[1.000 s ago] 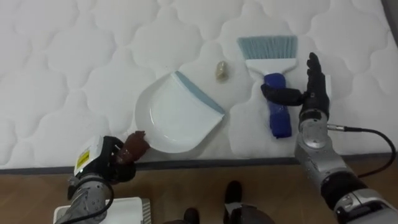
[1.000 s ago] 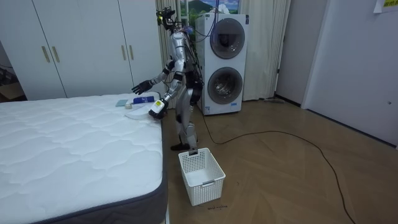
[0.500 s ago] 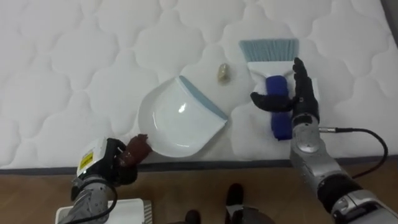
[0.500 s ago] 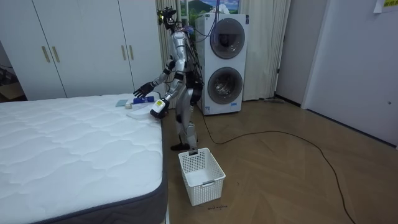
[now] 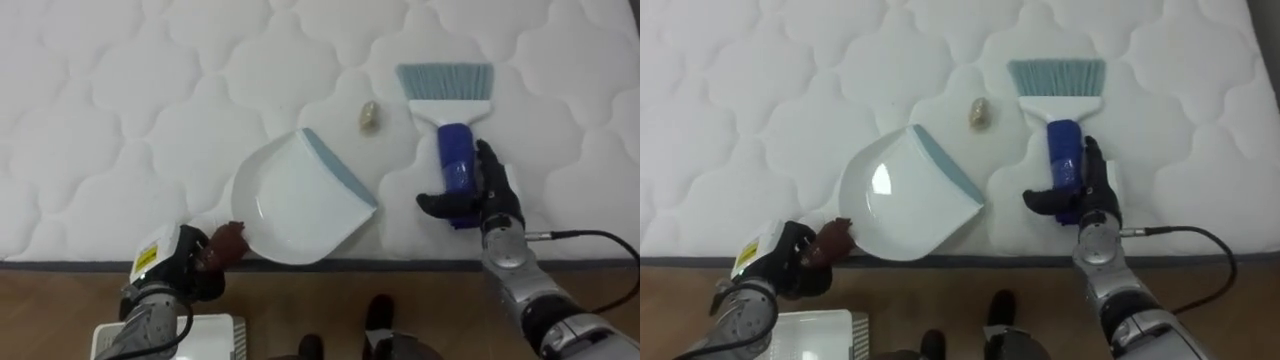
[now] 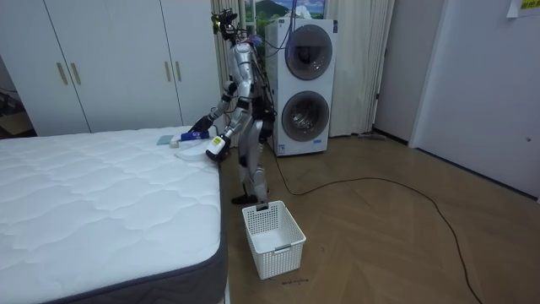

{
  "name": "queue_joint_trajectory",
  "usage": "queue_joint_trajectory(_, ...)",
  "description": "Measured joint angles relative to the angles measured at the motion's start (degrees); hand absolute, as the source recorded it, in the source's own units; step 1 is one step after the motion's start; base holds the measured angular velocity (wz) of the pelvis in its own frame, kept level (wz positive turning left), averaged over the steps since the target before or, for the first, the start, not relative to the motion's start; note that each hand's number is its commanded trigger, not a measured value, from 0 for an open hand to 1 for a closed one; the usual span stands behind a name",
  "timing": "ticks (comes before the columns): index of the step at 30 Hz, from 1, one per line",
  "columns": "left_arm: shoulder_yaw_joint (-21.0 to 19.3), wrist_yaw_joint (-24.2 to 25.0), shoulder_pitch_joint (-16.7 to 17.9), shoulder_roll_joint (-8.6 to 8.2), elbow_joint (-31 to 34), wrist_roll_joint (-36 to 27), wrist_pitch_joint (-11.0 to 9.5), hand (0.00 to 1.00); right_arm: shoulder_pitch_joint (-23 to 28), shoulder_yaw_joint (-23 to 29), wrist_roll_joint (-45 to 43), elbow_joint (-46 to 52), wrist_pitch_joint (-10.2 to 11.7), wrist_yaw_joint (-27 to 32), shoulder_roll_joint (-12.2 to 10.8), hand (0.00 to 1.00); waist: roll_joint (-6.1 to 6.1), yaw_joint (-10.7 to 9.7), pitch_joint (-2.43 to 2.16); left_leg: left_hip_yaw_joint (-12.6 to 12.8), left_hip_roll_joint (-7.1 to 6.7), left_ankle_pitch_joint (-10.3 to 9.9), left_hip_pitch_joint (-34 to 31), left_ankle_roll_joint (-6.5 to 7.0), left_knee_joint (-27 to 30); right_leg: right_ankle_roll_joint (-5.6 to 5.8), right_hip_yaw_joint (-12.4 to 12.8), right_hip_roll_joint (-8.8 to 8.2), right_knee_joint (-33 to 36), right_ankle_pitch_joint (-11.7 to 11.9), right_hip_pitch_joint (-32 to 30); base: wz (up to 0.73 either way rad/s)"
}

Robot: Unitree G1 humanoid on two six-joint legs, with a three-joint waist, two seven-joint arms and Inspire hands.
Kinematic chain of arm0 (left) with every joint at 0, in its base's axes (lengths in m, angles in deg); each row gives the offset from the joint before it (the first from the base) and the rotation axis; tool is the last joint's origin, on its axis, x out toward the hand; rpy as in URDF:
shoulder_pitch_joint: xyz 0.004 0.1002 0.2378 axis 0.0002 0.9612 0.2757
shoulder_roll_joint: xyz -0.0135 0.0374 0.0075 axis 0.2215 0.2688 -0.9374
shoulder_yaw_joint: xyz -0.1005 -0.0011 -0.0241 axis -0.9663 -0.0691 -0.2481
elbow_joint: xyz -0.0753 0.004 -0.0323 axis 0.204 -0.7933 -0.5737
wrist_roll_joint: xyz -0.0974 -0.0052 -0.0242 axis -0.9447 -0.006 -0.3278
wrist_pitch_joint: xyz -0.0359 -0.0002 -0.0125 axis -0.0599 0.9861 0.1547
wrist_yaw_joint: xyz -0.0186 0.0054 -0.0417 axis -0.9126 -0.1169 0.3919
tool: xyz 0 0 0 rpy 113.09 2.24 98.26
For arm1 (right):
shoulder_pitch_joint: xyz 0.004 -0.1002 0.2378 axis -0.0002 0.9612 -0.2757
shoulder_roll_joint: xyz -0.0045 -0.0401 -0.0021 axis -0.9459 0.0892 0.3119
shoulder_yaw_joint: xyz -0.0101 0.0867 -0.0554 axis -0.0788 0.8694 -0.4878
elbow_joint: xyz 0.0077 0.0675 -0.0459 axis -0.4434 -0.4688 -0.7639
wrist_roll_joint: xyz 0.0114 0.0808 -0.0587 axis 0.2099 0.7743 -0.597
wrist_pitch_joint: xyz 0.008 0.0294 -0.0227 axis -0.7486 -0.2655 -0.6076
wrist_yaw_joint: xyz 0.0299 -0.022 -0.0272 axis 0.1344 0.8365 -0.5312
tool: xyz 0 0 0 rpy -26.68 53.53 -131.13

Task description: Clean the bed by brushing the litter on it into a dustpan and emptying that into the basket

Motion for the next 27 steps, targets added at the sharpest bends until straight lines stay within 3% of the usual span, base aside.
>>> queue_joint_trajectory(1, 0.0, 0.1, -0.1, -0.04, 0.0, 0.0, 0.0, 1.00, 0.0, 0.0, -1.5, -0.4, 0.0, 0.1, 0.1, 0.00, -0.01, 0.0, 0.01, 0.0, -0.01, 0.0, 0.0, 0.00, 0.1, 0.02, -0.1, -0.07, 0.0, 0.0, 0.0, 0.05)
queue_joint_trajectory(2, 0.0, 0.1, -0.2, -0.07, 0.0, 0.0, 0.0, 1.00, 0.0, -0.1, -2.1, -0.5, -0.1, 0.1, 0.2, 0.06, -0.02, 0.0, 0.03, -0.1, -0.03, 0.0, -0.1, 0.00, 0.1, 0.02, -0.2, -0.11, 0.1, -0.1, 0.0, 0.03)
queue_joint_trajectory(3, 0.3, 0.1, -0.3, -0.09, 0.0, -0.1, 0.0, 1.00, 0.0, -0.1, -3.3, -0.8, -0.1, 0.2, 0.3, 0.26, -0.04, 0.0, 0.04, -0.2, -0.03, 0.0, -0.1, 0.00, 0.1, 0.04, -0.2, -0.15, 0.0, -0.1, 0.0, 0.00)
queue_joint_trajectory(4, 0.3, 0.1, -0.3, -0.20, 0.0, -0.1, 0.0, 1.00, 0.0, -0.2, -3.4, -1.1, -0.1, 0.4, 0.3, 0.82, -0.05, 0.0, 0.06, -0.3, -0.05, 0.0, -0.3, 0.00, 0.1, 0.05, -0.3, -0.19, 0.0, -0.1, 0.0, 0.00)
queue_joint_trajectory(5, 0.3, 0.1, -0.3, -0.24, 0.0, -0.1, 0.0, 1.00, 0.0, -0.3, -3.4, -1.2, -0.1, 0.6, 0.3, 1.00, -0.05, 0.1, 0.07, -0.4, -0.05, 0.0, -0.4, 0.00, 0.1, 0.06, -0.4, -0.21, 0.0, -0.2, 0.0, 0.05)
queue_joint_trajectory(8, 0.3, 0.0, -0.5, -0.40, 0.1, -0.1, 0.0, 1.00, 0.0, -0.7, -3.4, -1.9, 0.0, 2.5, 0.3, 1.00, -0.13, 0.0, 0.15, -0.8, -0.04, 0.0, -1.0, -0.03, 0.1, 0.03, -1.0, -0.23, -0.3, -0.3, -0.2, 0.10)
queue_joint_trajectory(14, 0.3, 0.0, -0.8, -0.43, 0.6, -0.1, 0.2, 1.00, -0.2, -0.3, -3.3, -2.0, -0.2, 4.9, 3.3, 1.00, -0.73, -0.1, 0.52, -1.6, 0.01, 0.0, -2.3, -0.09, 0.1, 0.02, -2.5, -0.23, -1.0, -0.3, -0.6, 0.12)
queue_joint_trajectory(18, 0.5, 0.2, -1.2, -0.54, 0.5, -0.1, 0.1, 1.00, -0.6, 0.3, -3.3, -2.2, -2.2, 5.9, 4.4, 1.00, -0.95, 0.2, 0.64, -1.3, 0.08, 0.0, -3.0, -0.08, 0.7, 0.15, -2.6, -0.06, -1.0, -0.4, -1.2, 0.04)
queue_joint_trajectory(27, 1.0, 0.3, -1.3, -0.53, 0.5, -0.2, 0.2, 1.00, 0.0, 0.5, -2.9, -2.1, -2.4, 6.7, 4.1, 1.00, -1.02, -0.5, 0.67, -1.3, 0.06, 0.0, -3.4, -0.04, 0.9, 0.66, -2.0, -0.24, -0.7, -1.1, -1.2, 0.04)
